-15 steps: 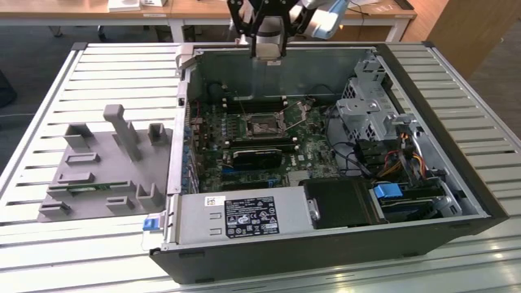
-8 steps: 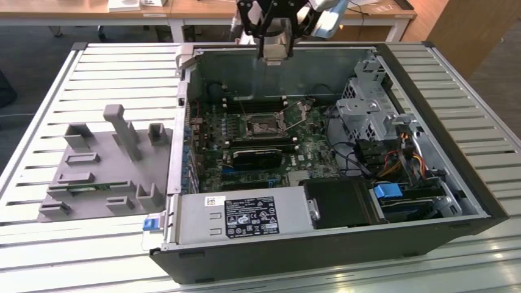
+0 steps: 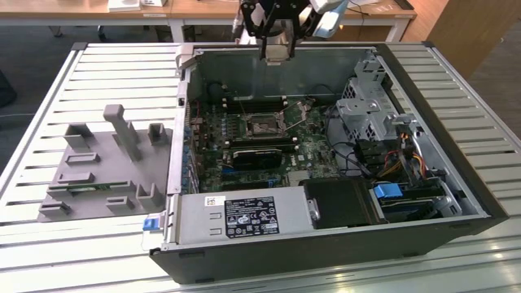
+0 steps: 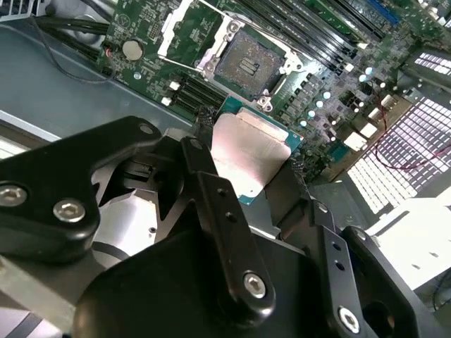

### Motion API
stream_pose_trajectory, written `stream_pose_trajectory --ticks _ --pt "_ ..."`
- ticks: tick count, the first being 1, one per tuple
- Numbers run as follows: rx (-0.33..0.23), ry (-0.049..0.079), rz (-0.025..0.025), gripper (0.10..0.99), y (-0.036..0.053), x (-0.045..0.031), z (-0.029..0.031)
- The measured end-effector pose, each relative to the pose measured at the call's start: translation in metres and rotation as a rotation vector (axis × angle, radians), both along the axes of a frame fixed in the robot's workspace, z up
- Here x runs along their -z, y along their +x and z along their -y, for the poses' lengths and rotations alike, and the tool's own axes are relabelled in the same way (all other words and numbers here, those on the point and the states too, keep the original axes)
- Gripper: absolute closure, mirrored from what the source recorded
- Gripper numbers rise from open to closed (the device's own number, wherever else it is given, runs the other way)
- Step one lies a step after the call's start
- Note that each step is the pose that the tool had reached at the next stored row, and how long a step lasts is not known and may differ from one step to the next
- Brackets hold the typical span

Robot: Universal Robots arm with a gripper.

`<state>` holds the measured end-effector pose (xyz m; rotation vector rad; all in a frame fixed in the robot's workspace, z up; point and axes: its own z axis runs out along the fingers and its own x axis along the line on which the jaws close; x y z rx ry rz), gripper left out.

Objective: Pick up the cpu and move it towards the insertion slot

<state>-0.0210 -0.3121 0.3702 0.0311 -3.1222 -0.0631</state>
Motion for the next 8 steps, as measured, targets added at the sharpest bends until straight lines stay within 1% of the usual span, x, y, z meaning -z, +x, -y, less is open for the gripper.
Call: stream_pose_trajectory --ticks 8 --pt "0.000 0.000 0.0001 0.545 0.0000 0.0010 -0.0011"
